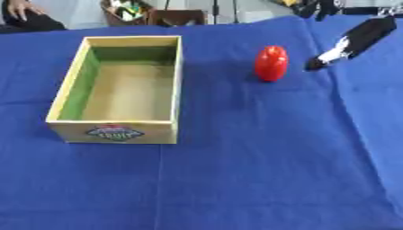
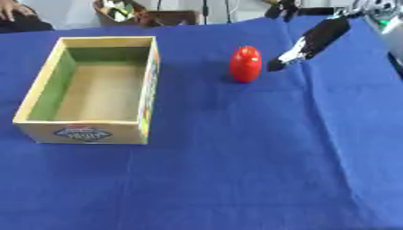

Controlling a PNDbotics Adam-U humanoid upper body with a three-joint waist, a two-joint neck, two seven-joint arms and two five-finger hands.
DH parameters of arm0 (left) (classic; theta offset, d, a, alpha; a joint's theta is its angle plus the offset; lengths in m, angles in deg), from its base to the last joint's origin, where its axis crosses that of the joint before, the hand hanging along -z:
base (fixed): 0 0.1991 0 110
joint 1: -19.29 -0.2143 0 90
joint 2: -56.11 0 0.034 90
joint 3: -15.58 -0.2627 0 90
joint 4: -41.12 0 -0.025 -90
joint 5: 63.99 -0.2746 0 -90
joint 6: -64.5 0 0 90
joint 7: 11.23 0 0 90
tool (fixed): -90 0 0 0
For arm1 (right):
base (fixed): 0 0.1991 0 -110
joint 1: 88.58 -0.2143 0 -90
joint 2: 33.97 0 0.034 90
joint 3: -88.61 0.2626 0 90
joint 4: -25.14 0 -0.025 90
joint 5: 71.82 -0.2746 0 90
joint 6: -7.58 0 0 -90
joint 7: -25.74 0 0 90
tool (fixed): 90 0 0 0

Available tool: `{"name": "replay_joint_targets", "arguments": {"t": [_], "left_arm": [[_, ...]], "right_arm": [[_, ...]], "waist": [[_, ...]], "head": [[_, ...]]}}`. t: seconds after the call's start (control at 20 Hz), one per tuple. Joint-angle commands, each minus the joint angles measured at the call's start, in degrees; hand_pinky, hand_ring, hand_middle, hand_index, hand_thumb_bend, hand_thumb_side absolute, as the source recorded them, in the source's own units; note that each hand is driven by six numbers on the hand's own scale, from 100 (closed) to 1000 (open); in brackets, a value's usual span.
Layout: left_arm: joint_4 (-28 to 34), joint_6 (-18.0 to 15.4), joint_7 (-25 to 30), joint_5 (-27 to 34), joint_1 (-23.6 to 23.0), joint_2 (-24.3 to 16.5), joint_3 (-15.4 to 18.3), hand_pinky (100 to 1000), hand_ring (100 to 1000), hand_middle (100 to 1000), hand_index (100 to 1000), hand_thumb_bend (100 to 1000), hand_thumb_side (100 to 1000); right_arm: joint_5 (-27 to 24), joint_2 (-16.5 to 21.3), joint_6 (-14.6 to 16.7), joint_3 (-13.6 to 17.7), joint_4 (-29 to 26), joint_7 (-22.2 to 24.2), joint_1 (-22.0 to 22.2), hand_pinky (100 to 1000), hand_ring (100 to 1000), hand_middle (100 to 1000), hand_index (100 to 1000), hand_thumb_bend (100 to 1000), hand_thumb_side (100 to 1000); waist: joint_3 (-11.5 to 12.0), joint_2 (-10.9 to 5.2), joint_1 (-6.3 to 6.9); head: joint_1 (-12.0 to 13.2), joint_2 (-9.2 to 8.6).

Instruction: Pick up objects on the table and place them in the box.

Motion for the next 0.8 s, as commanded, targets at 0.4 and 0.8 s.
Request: {"name": "replay_joint_targets", "arguments": {"t": [0.4, 0.8], "left_arm": [[0.7, -0.2, 0.5, 0.6, 1.5, -0.3, -0.2, 117, 392, 465, 639, 100, 813], [0.8, -0.2, 0.7, 0.8, 1.9, 0.0, -0.3, 117, 392, 465, 638, 100, 814]], "right_arm": [[9.3, -4.6, 3.7, 0.7, 11.9, 0.3, -6.1, 901, 877, 912, 1000, 692, 621], [13.1, -7.0, 5.7, 1.0, 15.8, -1.6, -7.9, 908, 890, 927, 1000, 700, 604]], "waist": [[1.7, 0.21, -0.55], [2.8, 1.04, -0.59]], "head": [[-1.4, -1.79], [-2.4, -2.81]]}}
